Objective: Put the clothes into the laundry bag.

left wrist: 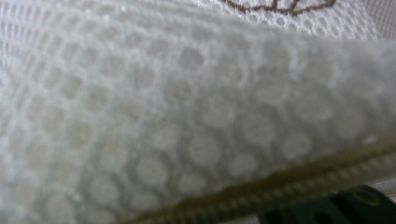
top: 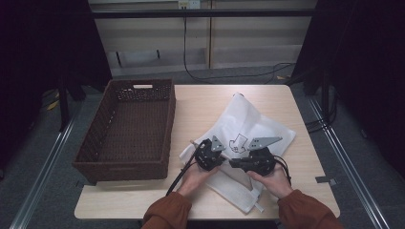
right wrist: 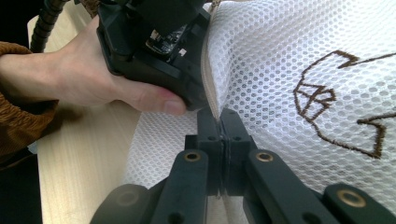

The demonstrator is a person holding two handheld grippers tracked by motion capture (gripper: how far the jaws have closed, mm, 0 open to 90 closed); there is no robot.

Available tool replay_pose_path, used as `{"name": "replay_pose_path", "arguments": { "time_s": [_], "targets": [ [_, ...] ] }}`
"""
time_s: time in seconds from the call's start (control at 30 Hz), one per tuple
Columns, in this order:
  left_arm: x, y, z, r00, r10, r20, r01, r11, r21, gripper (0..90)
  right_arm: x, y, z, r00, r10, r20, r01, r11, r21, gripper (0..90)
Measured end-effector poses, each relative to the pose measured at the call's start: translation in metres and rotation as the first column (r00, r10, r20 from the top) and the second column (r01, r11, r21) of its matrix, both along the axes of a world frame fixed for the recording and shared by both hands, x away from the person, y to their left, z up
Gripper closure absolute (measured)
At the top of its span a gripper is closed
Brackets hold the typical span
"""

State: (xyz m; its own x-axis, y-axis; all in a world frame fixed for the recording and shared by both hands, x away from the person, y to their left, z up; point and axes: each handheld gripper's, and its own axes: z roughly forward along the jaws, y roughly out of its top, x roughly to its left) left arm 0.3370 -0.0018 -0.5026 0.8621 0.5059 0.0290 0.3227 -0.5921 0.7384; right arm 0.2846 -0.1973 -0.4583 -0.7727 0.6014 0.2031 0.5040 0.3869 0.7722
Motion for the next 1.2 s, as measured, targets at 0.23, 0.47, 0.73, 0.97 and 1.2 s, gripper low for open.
{"name": "replay_pose_path", "arguments": {
  "time_s": [0.23, 0.47, 0.73, 0.97, 1.2],
  "targets": [
    [-0.007, 0.011, 0.008, 0.9992, -0.033, -0.023, 0.033, 0.9994, 0.014, 68.3, 0.001, -0.001, -0.003, 1.0, -0.008, -0.005, 0.008, 0.9999, -0.013, 88.3],
    [-0.014, 0.024, 0.016, 0.9983, -0.051, -0.029, 0.051, 0.9986, -0.014, 69.6, 0.001, -0.002, -0.003, 1.0, -0.009, -0.004, 0.009, 0.9998, -0.015, 88.2],
    [-0.022, 0.041, 0.027, 0.9962, -0.08, -0.033, 0.079, 0.9958, -0.047, 68.2, 0.001, -0.002, -0.003, 1.0, -0.006, -0.001, 0.006, 0.9999, -0.015, 87.4],
    [-0.019, 0.03, 0.017, 0.9926, -0.113, -0.044, 0.112, 0.9934, -0.024, 80.4, 0.001, -0.001, -0.001, 0.9999, -0.01, 0.012, 0.01, 0.9999, -0.008, 82.3],
    [-0.016, 0.014, 0.012, 0.9958, -0.089, -0.021, 0.089, 0.996, -0.004, 89.9, -0.001, 0.004, 0.002, 0.9992, 0.008, 0.039, -0.008, 1.0, 0.0, 85.1]
  ]
}}
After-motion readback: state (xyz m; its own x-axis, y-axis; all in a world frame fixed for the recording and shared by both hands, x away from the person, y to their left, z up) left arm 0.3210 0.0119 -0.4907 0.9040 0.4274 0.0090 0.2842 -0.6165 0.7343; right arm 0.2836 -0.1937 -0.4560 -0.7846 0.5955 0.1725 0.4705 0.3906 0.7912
